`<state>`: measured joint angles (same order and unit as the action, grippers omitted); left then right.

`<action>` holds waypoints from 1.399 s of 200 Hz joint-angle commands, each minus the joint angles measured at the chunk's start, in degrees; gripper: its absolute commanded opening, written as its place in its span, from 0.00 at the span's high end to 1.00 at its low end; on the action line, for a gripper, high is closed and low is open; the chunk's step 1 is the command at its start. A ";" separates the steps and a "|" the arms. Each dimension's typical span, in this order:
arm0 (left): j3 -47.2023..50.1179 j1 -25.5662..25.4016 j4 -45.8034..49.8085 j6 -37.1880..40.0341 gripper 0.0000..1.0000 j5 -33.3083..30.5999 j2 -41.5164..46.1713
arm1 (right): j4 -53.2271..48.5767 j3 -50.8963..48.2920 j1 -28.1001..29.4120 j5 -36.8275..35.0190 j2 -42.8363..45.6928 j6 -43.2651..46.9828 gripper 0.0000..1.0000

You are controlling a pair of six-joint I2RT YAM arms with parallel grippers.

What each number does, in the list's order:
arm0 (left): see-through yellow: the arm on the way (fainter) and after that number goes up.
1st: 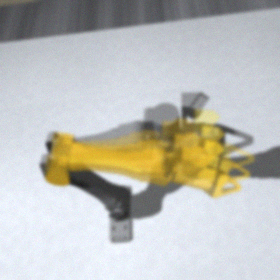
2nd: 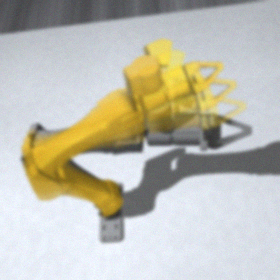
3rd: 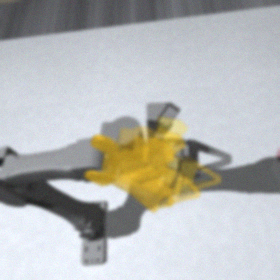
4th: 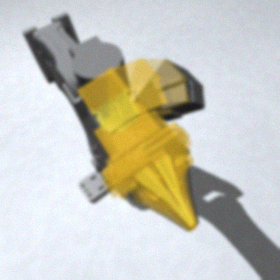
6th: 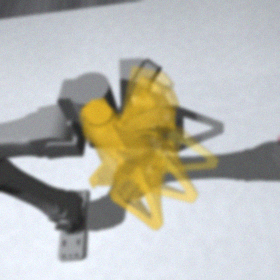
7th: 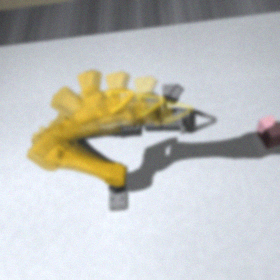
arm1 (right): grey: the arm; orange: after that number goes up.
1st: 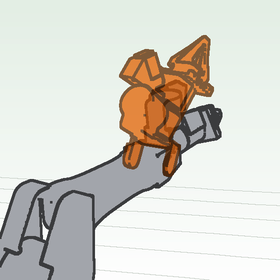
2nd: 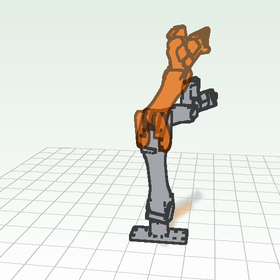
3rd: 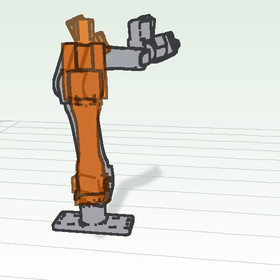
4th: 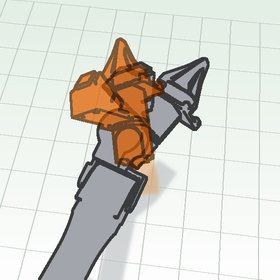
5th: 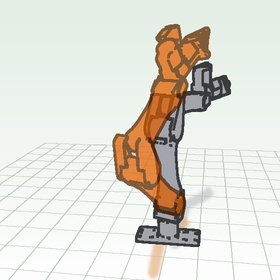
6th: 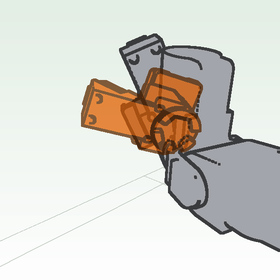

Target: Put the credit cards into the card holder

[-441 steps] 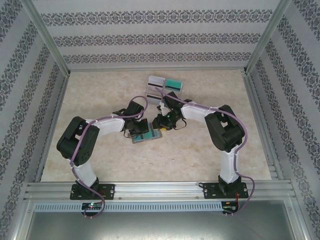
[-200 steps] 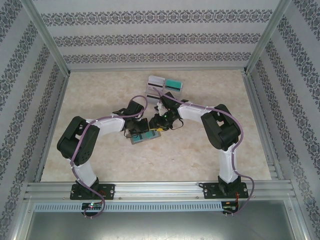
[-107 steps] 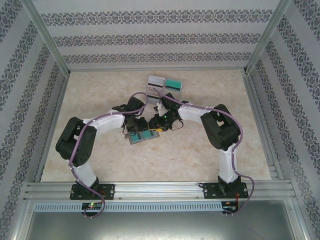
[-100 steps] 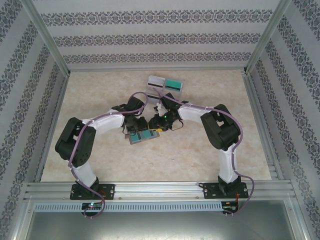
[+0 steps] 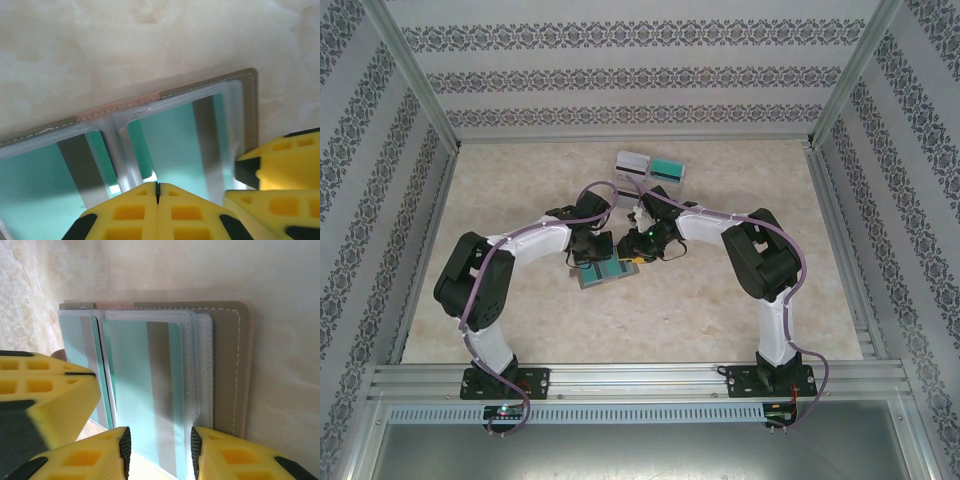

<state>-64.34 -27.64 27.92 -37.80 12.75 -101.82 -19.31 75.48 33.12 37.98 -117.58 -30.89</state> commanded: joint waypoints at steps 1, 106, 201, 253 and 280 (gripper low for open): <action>-1.67 0.48 3.24 -0.08 1.00 -2.30 -1.35 | -1.42 0.40 -0.34 0.34 2.66 0.98 0.60; -0.89 0.52 0.95 -0.26 1.00 -0.67 -4.58 | -2.28 0.74 -1.07 -0.13 4.28 1.13 0.60; 0.33 0.57 -0.75 -0.79 1.00 0.60 -4.94 | -3.28 0.88 -1.18 -0.89 1.38 2.34 0.59; 0.59 0.55 -1.04 -0.95 1.00 1.05 -4.92 | -3.78 2.31 -0.34 -1.06 -1.13 2.58 0.59; 1.02 0.56 -1.46 -1.02 1.00 1.15 -4.83 | -3.98 2.47 -0.08 -0.98 -1.39 2.68 0.59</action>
<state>-64.62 -27.27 27.51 -37.95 13.32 -105.23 -21.96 76.38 32.42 37.30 -117.82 -29.58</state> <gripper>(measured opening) 0.051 0.408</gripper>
